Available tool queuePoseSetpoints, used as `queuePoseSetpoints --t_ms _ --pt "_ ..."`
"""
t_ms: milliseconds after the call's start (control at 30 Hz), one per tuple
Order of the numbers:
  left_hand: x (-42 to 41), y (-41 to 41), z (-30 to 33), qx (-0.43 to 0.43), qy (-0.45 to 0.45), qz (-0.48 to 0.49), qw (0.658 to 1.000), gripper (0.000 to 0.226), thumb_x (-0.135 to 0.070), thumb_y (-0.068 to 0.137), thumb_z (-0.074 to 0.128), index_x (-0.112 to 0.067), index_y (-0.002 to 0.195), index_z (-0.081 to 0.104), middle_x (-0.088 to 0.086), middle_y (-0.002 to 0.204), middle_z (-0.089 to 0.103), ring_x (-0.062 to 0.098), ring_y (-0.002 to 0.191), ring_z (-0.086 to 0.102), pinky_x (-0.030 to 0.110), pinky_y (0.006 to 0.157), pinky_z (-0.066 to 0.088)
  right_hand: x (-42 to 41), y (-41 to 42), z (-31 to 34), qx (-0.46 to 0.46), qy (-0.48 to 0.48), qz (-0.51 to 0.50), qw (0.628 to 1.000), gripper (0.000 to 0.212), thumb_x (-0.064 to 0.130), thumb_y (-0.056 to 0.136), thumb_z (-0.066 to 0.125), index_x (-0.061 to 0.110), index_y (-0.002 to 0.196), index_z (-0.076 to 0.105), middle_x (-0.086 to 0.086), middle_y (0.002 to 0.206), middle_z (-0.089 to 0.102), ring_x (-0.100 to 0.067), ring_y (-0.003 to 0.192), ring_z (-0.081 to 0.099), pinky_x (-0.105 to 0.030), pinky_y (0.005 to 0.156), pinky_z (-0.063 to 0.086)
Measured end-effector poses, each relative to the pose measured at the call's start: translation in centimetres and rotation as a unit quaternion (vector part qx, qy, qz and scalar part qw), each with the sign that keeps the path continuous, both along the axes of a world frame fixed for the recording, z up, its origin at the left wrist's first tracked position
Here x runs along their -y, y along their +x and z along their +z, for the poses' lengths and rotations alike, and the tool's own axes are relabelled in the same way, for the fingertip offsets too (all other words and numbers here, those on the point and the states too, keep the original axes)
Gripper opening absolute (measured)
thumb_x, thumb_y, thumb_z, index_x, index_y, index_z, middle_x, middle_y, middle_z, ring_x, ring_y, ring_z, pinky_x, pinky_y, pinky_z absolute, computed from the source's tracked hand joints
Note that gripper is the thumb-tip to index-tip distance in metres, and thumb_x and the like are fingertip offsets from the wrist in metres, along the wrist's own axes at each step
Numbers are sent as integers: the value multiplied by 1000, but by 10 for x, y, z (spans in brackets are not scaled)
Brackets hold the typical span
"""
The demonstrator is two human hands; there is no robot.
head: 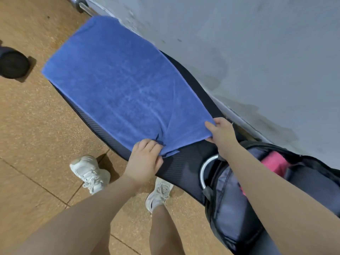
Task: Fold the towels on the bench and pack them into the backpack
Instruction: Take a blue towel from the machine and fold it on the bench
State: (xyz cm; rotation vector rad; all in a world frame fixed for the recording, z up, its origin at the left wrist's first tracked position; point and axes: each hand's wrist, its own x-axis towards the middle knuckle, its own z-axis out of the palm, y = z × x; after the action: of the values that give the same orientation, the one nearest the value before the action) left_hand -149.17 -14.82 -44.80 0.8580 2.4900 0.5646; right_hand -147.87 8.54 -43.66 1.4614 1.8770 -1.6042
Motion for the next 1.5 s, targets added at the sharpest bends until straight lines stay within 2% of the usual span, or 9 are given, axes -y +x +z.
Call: queuePoseSetpoints --t_ms 100,200,333,500,767,1067,1267,1433,1500 --pt "-8 -3 33 153 20 52 987 42 -28 79 36 -12 113 54 9 88 64 30 82 58 33 63 38 -21 -2 19 -28 70 58 995 11 11 86 60 12 80 51 -12 78 49 -22 67 44 -30 54 37" --pt "-21 2 52 199 30 -15 979 40 -21 76 43 -14 114 51 4 100 61 27 89 58 32 70 42 -41 -1 36 -1 189 191 963 10 7 82 61 4 92 58 -9 80 53 -22 76 48 -27 63 31" --pt "-34 13 54 314 -47 -137 938 42 -1 76 48 -12 116 54 6 113 53 25 104 52 35 85 44 -53 7 47 142 271 325 895 17 -1 81 50 6 96 54 -18 94 59 -30 85 52 -30 70 37" --pt "-27 12 57 476 -136 -139 858 51 -30 89 50 -30 138 38 -3 137 48 14 124 45 24 102 36 -29 8 56 259 364 454 771 33 5 87 45 5 121 45 -18 128 47 -35 123 41 -42 103 31" --pt "38 -128 65 292 -104 72 948 33 -17 94 43 -13 125 54 6 126 59 21 116 53 22 93 36 56 -122 74 24 246 492 835 30 17 92 47 9 121 52 -12 129 46 -32 119 44 -40 100 38" --pt "132 -324 32 125 -85 231 961 29 -13 94 42 -5 118 57 19 117 62 34 108 56 34 88 41 153 -309 36 -79 248 488 833 30 15 98 33 8 117 55 -11 124 52 -30 116 46 -43 99 39" --pt "146 -383 -15 157 -171 214 949 41 -34 94 47 -12 128 43 12 129 48 34 115 47 41 91 41 200 -398 -11 -46 313 618 720 46 2 91 41 19 133 43 -1 140 42 -26 128 33 -36 104 27" --pt "154 -395 -34 212 -129 202 947 21 -32 89 57 -11 92 54 10 96 59 29 91 56 35 73 43 220 -420 -36 -91 363 685 624 37 6 79 59 13 114 58 -6 115 57 -28 104 51 -31 89 33" --pt "158 -399 -32 212 -46 205 954 19 -26 86 62 -18 77 47 1 74 54 19 73 52 27 66 40 227 -425 -34 -120 324 729 590 38 10 80 62 15 118 58 -6 118 58 -28 110 50 -33 100 31"
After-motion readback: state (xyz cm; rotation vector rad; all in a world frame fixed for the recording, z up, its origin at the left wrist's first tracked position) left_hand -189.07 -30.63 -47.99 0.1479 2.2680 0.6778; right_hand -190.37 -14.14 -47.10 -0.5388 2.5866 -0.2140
